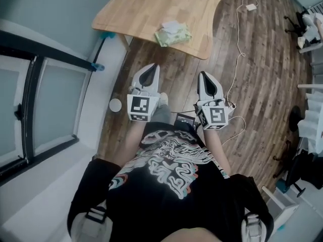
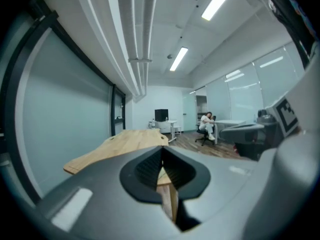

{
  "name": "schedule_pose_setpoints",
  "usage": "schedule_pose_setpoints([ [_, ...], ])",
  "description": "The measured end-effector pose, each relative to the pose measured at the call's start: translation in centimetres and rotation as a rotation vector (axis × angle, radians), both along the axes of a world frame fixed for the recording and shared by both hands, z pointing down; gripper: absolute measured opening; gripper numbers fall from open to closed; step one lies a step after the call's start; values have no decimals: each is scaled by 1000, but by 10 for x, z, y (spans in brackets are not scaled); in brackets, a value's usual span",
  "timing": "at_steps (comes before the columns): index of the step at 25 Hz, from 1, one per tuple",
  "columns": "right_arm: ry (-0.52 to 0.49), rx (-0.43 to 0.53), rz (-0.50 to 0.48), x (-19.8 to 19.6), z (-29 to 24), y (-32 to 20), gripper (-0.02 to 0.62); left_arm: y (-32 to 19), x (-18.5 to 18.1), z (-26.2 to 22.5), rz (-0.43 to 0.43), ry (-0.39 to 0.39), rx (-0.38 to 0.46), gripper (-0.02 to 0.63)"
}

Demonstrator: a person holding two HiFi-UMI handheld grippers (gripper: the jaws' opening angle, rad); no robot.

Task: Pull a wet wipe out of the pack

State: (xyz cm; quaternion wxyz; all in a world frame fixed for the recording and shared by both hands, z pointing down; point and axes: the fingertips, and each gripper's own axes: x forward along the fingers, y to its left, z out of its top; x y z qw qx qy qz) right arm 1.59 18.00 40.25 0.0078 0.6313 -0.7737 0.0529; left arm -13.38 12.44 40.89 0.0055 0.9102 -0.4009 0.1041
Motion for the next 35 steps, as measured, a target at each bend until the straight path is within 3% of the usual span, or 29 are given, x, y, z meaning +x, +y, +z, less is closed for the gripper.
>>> schedule_pose_setpoints([
  [19, 52, -91, -18, -8, 24, -137, -2, -146, 0, 20, 25, 27, -74, -11],
  [31, 94, -89, 3, -5, 19, -154, -2, -182, 19, 21, 87, 8, -53, -11],
  [35, 83, -88, 10, 0, 17, -159, -2, -189, 30, 18, 114, 32, -84, -11],
])
